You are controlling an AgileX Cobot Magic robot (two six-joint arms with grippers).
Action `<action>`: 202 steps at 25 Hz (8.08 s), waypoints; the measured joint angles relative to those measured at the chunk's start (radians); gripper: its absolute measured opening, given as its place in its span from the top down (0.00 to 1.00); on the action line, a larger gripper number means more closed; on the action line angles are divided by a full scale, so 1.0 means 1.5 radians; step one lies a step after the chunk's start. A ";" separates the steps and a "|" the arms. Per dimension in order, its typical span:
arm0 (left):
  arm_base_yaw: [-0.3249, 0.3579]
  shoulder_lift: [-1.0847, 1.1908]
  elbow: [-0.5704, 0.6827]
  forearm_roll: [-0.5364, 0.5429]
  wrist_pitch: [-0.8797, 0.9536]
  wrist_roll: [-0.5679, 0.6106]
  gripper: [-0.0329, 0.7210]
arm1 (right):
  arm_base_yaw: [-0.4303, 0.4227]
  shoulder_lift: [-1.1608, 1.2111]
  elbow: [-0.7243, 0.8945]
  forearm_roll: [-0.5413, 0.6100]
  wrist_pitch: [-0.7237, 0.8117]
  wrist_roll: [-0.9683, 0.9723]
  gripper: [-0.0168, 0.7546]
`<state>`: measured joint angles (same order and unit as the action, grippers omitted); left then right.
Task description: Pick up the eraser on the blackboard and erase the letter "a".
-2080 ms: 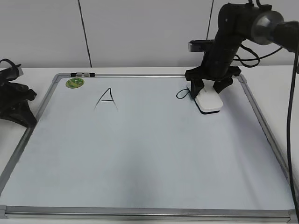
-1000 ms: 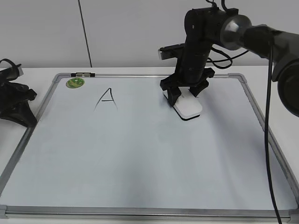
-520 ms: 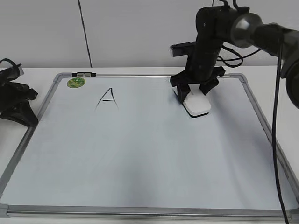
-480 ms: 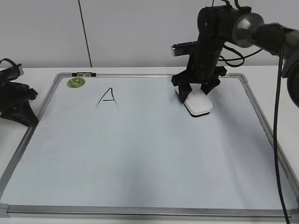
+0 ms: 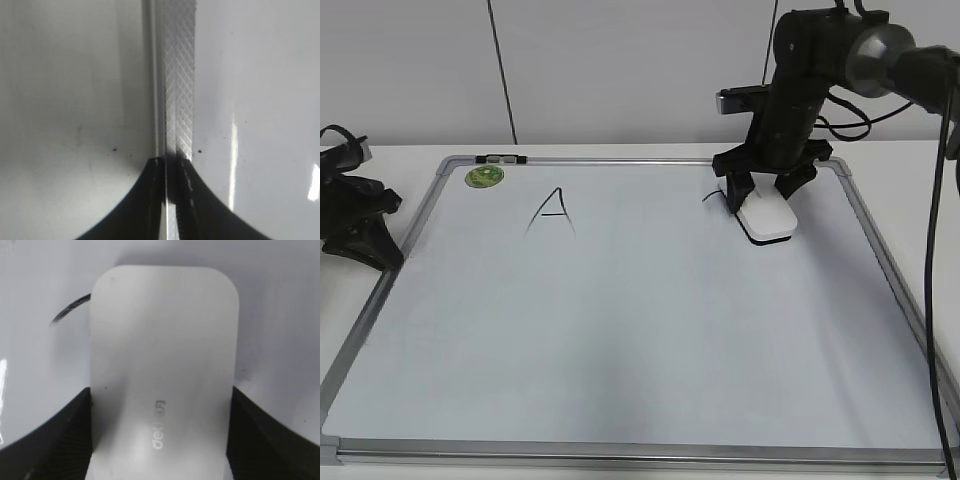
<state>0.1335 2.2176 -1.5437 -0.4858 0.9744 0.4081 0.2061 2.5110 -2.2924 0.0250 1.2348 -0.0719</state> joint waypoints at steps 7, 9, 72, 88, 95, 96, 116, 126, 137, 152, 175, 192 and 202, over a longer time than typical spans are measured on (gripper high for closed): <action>0.000 0.000 0.000 0.000 0.000 0.000 0.91 | -0.001 0.000 0.000 0.007 0.000 -0.001 0.30; 0.000 0.000 0.000 0.000 0.000 0.000 0.91 | -0.001 0.000 0.000 0.007 0.000 -0.001 0.29; 0.000 0.000 0.000 0.000 -0.001 0.000 0.91 | 0.104 0.002 0.000 -0.017 0.000 -0.049 0.29; 0.000 0.000 0.000 -0.001 -0.001 0.000 0.91 | 0.101 0.008 -0.017 -0.095 -0.006 -0.027 0.29; 0.000 0.000 0.000 -0.001 -0.001 0.000 0.91 | 0.075 0.029 -0.054 -0.107 -0.008 -0.026 0.29; 0.000 0.000 0.000 -0.001 -0.001 0.000 0.91 | 0.071 0.030 -0.057 -0.106 -0.008 -0.026 0.29; 0.000 0.000 0.000 -0.001 -0.002 0.000 0.91 | 0.025 0.033 -0.060 -0.100 -0.006 -0.018 0.29; 0.000 0.000 0.000 -0.001 -0.004 0.000 0.91 | 0.012 0.019 -0.059 -0.099 0.000 -0.015 0.29; 0.000 0.001 0.000 -0.001 -0.005 0.000 0.91 | 0.011 -0.158 -0.027 -0.086 0.005 -0.015 0.29; 0.000 0.001 0.000 -0.002 -0.005 0.000 0.91 | -0.052 -0.340 0.371 -0.090 0.001 0.066 0.29; 0.000 0.001 0.000 -0.002 -0.005 0.000 0.91 | -0.113 -0.366 0.572 -0.040 -0.251 0.127 0.29; 0.000 0.001 0.000 -0.007 -0.004 0.000 0.91 | -0.127 -0.306 0.562 0.005 -0.279 0.061 0.29; 0.000 0.001 0.000 -0.007 -0.004 0.000 0.91 | -0.127 -0.283 0.546 0.028 -0.279 0.034 0.29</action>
<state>0.1335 2.2197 -1.5437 -0.4956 0.9687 0.4081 0.0163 2.0867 -1.4739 0.0666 0.8163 -0.0202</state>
